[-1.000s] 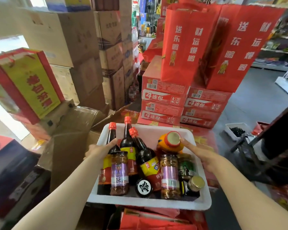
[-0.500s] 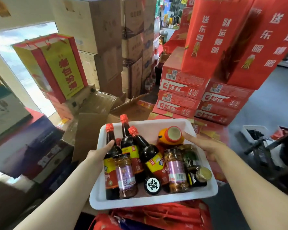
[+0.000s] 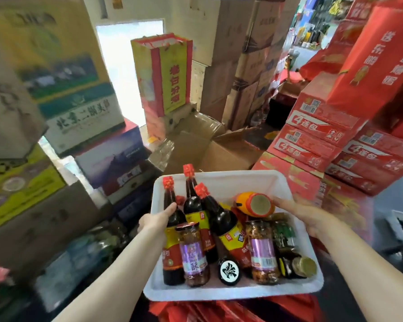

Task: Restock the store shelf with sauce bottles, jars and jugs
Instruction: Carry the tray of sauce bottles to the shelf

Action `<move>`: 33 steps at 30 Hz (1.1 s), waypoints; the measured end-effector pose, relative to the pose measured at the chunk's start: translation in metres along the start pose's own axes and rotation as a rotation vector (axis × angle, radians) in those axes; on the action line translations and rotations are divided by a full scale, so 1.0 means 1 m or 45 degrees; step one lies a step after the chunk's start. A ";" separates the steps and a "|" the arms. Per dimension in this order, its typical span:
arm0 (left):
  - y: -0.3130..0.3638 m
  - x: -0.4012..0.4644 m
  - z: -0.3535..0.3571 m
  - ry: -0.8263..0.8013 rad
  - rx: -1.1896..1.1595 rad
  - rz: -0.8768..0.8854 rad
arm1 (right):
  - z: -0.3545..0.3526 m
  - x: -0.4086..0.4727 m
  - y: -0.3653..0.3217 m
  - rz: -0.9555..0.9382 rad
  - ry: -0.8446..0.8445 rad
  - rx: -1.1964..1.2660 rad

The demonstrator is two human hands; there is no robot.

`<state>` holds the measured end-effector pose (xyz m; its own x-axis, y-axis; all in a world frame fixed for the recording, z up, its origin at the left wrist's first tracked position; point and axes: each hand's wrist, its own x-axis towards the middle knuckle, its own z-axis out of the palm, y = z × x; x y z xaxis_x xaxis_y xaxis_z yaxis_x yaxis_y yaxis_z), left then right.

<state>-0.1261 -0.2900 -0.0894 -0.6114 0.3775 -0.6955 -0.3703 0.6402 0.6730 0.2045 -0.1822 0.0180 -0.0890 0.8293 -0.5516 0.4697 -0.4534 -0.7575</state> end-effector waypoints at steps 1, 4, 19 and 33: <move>-0.009 0.005 -0.018 0.018 -0.021 -0.009 | 0.016 -0.005 -0.002 -0.030 -0.020 -0.001; -0.034 0.009 -0.079 0.070 -0.084 -0.049 | 0.071 -0.041 -0.010 -0.078 -0.090 -0.094; -0.222 -0.009 -0.455 0.579 -0.589 -0.301 | 0.409 -0.144 0.016 -0.072 -0.621 -0.479; -0.559 -0.069 -0.567 1.185 -1.393 -0.811 | 0.715 -0.257 0.046 -0.288 -1.433 -1.243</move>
<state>-0.2733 -1.0529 -0.2745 -0.2104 -0.5482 -0.8094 -0.7801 -0.4048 0.4770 -0.3793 -0.6495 -0.1253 -0.6329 -0.0321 -0.7736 0.6971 0.4111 -0.5874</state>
